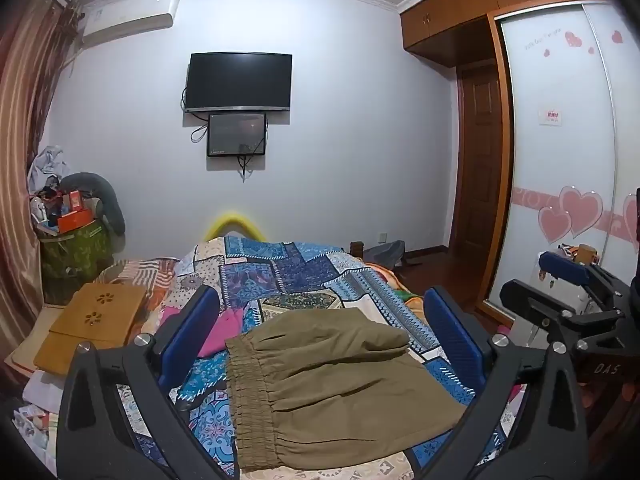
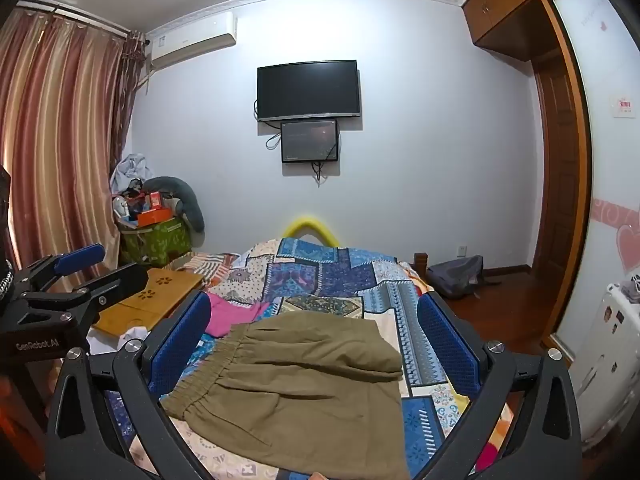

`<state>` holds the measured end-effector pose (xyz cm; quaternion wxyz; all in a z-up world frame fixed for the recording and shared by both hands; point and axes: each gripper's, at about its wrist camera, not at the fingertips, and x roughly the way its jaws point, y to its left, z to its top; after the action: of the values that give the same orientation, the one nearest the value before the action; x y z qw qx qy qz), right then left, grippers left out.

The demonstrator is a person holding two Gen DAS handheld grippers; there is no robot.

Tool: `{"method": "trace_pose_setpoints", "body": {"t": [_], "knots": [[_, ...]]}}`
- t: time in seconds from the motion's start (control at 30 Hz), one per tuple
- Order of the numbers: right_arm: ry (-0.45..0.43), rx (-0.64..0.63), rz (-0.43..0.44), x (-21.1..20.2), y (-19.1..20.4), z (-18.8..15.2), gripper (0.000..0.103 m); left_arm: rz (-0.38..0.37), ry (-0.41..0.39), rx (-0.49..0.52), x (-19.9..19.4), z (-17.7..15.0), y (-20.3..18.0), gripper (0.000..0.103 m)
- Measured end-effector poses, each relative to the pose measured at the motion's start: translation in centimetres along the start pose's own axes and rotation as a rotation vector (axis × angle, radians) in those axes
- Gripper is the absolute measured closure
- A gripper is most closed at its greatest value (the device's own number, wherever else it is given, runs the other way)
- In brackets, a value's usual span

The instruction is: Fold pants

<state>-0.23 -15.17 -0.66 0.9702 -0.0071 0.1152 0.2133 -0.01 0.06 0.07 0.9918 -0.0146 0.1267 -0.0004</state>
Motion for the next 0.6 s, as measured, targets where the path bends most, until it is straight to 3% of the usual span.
{"method": "trace_pose_setpoints", "body": {"t": [0.6], "knots": [[0.004,0.006,-0.001,0.1,-0.2,-0.2,0.0,-0.009,-0.025,0.003,-0.6,0.3,-0.1,0.0]]}}
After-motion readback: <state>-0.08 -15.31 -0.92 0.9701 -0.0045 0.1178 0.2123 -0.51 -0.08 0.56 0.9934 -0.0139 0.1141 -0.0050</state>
